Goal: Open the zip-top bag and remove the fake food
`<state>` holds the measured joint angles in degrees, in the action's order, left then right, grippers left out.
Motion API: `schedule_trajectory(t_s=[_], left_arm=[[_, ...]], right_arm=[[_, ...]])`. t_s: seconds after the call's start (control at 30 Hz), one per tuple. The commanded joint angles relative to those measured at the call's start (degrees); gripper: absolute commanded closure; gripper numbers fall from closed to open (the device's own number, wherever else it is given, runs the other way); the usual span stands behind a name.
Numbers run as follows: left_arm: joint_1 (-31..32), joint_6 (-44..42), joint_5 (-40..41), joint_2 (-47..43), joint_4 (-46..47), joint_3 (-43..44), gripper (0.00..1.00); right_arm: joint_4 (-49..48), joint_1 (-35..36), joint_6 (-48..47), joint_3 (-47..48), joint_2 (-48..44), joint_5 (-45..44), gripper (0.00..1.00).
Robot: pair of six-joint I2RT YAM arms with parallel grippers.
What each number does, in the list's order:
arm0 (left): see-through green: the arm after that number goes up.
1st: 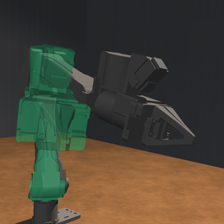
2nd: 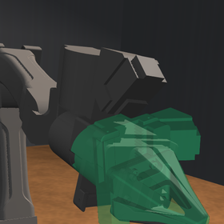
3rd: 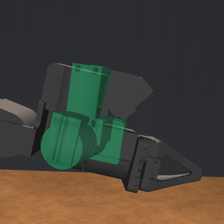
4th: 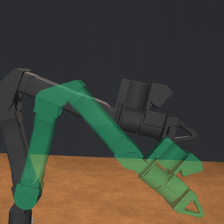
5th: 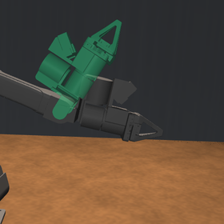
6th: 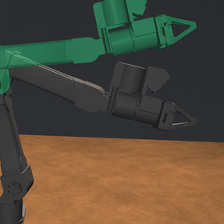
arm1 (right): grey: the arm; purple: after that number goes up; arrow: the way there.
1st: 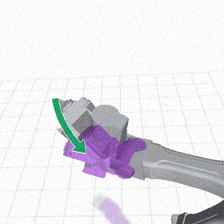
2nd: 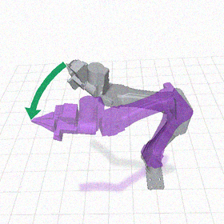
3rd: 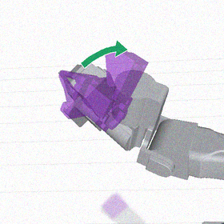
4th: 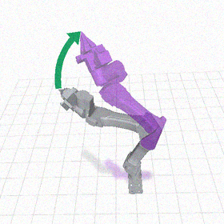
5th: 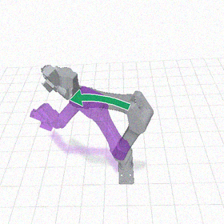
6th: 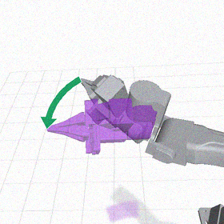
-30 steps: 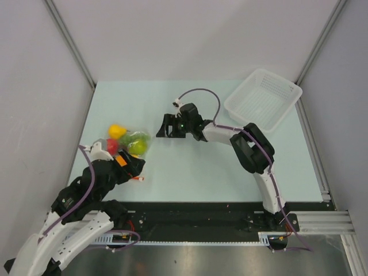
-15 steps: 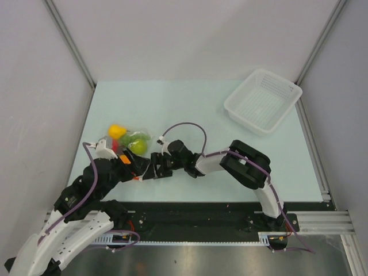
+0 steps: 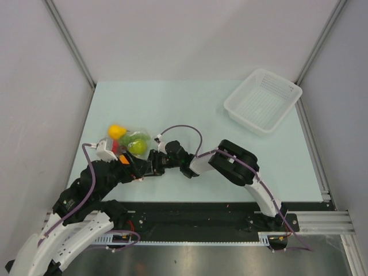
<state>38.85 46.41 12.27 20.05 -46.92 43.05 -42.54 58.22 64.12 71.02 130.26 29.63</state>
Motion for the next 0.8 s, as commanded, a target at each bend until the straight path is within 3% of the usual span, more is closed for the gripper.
schedule_trajectory(t_s=[0.0,0.1,0.23,0.37,0.57,0.63,0.77], left_arm=[[-0.3,-1.3,-1.9,0.7,2.6,-0.3,0.1],[-0.3,-1.8,-2.3,1.0,2.5,-0.1,0.11],[-0.3,-2.0,-1.5,1.2,3.0,-0.4,0.11],[-0.3,0.6,0.0,1.4,2.4,-1.3,0.13],[-0.2,15.5,5.6,-0.9,0.3,-7.7,0.16],[-0.3,22.6,7.6,-2.3,0.4,-9.5,0.19],[-0.4,25.7,12.4,-1.3,0.9,-10.3,0.25]], right_arm=[[-6.1,-0.2,3.7,2.6,0.4,1.7,0.61],[-6.3,-1.0,4.6,1.2,-0.9,1.4,0.73],[-7.5,-1.5,6.3,0.9,-1.1,2.8,1.0],[-10.1,-2.3,9.2,-0.8,-2.2,2.8,1.0],[-12.0,-3.7,11.1,-2.8,-4.1,2.0,1.0],[-15.9,-4.2,13.7,-4.5,-4.9,0.3,1.0],[-24.5,-5.6,19.3,-7.5,-5.1,-1.9,1.0]])
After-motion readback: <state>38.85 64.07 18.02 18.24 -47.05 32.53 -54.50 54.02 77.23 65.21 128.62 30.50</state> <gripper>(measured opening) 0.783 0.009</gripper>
